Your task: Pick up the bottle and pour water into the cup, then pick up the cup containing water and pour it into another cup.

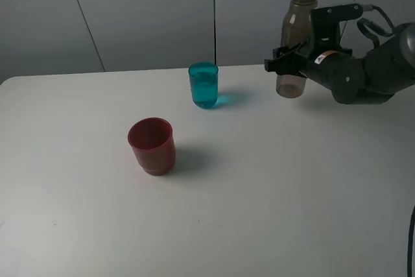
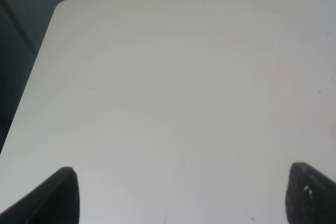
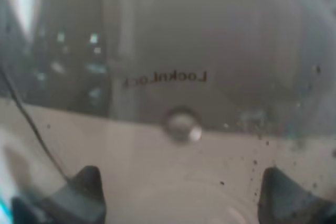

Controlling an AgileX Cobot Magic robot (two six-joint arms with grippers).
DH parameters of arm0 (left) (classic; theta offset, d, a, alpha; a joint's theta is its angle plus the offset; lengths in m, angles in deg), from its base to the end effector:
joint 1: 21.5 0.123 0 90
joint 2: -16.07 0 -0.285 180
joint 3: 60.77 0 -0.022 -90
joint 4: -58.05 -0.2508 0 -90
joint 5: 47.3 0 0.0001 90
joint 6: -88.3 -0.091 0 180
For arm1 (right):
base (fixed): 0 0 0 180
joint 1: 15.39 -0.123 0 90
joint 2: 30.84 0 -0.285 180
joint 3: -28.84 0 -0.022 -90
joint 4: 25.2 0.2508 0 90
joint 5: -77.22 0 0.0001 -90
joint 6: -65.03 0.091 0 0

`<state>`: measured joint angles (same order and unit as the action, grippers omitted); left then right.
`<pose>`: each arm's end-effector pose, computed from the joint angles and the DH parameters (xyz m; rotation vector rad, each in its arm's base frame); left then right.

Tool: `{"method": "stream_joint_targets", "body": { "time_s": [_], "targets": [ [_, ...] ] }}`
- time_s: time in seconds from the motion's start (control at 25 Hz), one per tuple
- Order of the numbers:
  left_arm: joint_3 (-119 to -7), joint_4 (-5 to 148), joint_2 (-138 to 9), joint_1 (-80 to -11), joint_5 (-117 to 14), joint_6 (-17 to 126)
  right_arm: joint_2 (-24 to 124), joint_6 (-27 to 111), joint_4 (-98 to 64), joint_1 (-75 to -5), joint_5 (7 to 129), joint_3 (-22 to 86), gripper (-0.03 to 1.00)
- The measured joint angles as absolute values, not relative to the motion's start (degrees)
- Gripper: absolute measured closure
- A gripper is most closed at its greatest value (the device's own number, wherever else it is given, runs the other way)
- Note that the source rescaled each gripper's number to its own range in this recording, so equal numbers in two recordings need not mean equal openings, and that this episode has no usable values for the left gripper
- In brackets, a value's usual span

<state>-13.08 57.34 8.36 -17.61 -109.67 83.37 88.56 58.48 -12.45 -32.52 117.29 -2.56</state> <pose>-0.0081 0.0005 0.2793 0.0178 2.0571 0.1103 0.3529 0.0953 0.1301 -0.1403 1.9371 0.0979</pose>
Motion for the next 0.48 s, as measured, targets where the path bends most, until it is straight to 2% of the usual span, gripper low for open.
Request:
{"method": "stream_joint_targets", "body": {
  "time_s": [0.48],
  "targets": [
    [-13.1, 57.3, 8.4, -17.6, -109.7, 83.4, 91.8, 62.4, -17.1, -27.4, 118.9, -3.3, 0.93]
  ]
}}
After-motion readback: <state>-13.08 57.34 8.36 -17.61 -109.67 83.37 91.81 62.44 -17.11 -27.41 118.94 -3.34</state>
